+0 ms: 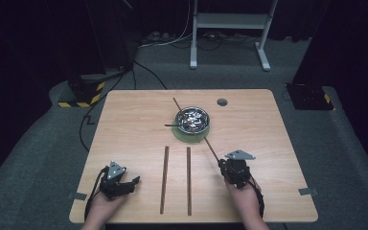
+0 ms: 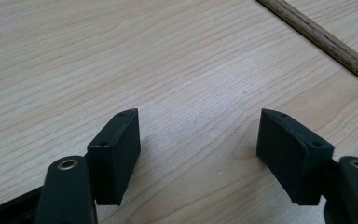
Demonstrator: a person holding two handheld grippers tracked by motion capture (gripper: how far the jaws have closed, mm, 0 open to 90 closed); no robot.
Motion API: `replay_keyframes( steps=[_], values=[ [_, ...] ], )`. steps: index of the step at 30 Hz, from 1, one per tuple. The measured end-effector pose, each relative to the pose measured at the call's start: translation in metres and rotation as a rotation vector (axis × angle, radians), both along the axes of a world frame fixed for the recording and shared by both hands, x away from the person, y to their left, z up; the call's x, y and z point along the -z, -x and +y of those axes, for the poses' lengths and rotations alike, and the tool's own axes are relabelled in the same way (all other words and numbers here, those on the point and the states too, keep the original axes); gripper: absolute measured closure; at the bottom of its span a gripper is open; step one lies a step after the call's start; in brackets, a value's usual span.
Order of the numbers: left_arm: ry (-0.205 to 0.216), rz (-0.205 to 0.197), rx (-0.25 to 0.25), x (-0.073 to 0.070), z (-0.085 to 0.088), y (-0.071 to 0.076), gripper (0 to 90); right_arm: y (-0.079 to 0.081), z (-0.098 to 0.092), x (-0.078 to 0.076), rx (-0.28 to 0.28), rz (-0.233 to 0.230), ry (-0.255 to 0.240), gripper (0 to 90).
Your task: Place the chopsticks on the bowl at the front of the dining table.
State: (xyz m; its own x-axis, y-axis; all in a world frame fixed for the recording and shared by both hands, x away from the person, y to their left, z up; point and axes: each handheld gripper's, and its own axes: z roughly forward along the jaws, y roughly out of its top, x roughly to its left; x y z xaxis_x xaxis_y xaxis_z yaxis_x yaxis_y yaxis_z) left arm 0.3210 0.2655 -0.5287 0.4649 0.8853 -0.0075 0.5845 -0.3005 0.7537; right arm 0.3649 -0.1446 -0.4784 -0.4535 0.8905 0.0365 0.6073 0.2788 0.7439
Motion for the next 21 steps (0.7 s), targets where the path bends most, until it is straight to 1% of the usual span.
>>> replay_keyframes(
  steps=[3, 4, 6, 7, 8, 10, 12, 15, 16, 17, 18, 20, 21],
  values=[
    [-0.003, -0.001, 0.002, 0.000, 0.000, 0.000, 30.3, -0.005, -0.001, -0.004, 0.005, -0.008, -0.007, 84.4],
    [-0.004, -0.002, 0.001, 0.000, 0.000, 0.000, 30.2, -0.009, -0.002, -0.009, 0.009, -0.011, -0.014, 84.4],
    [-0.004, -0.002, 0.002, 0.000, 0.000, 0.000, 30.3, -0.011, -0.001, -0.011, 0.010, -0.014, -0.020, 84.4],
    [-0.004, -0.001, 0.001, 0.000, 0.000, 0.000, 30.3, -0.013, -0.001, -0.013, 0.003, -0.016, -0.016, 84.3],
    [-0.003, -0.001, 0.001, 0.000, 0.000, 0.000, 30.3, -0.016, 0.000, -0.017, 0.004, -0.033, -0.006, 84.3],
    [-0.003, -0.002, 0.002, 0.000, 0.000, 0.001, 30.3, -0.018, 0.001, -0.019, 0.002, -0.040, 0.001, 84.3],
    [-0.003, -0.001, 0.002, 0.000, 0.000, 0.001, 30.3, -0.023, 0.000, -0.026, 0.003, -0.050, -0.003, 84.3],
    [-0.003, -0.001, 0.002, 0.000, 0.000, 0.001, 30.2, -0.027, -0.001, -0.030, 0.000, -0.050, -0.008, 84.3],
    [-0.002, -0.001, 0.003, 0.000, 0.000, 0.000, 30.2, -0.031, -0.001, -0.034, -0.004, -0.061, 0.003, 84.3],
    [-0.001, 0.000, 0.004, 0.000, 0.000, 0.000, 30.2, -0.031, -0.001, -0.034, -0.004, -0.061, 0.003, 84.3],
    [-0.003, -0.003, 0.005, 0.000, 0.000, 0.001, 30.3, -0.034, -0.001, -0.038, 0.001, -0.072, 0.006, 84.3],
    [-0.003, -0.003, 0.000, 0.000, 0.000, 0.001, 30.3, -0.036, -0.001, -0.040, -0.002, -0.072, 0.004, 84.3],
    [-0.005, -0.002, 0.000, 0.000, 0.000, 0.002, 30.3, -0.039, 0.000, -0.043, -0.002, -0.073, 0.006, 84.3]
  ],
)
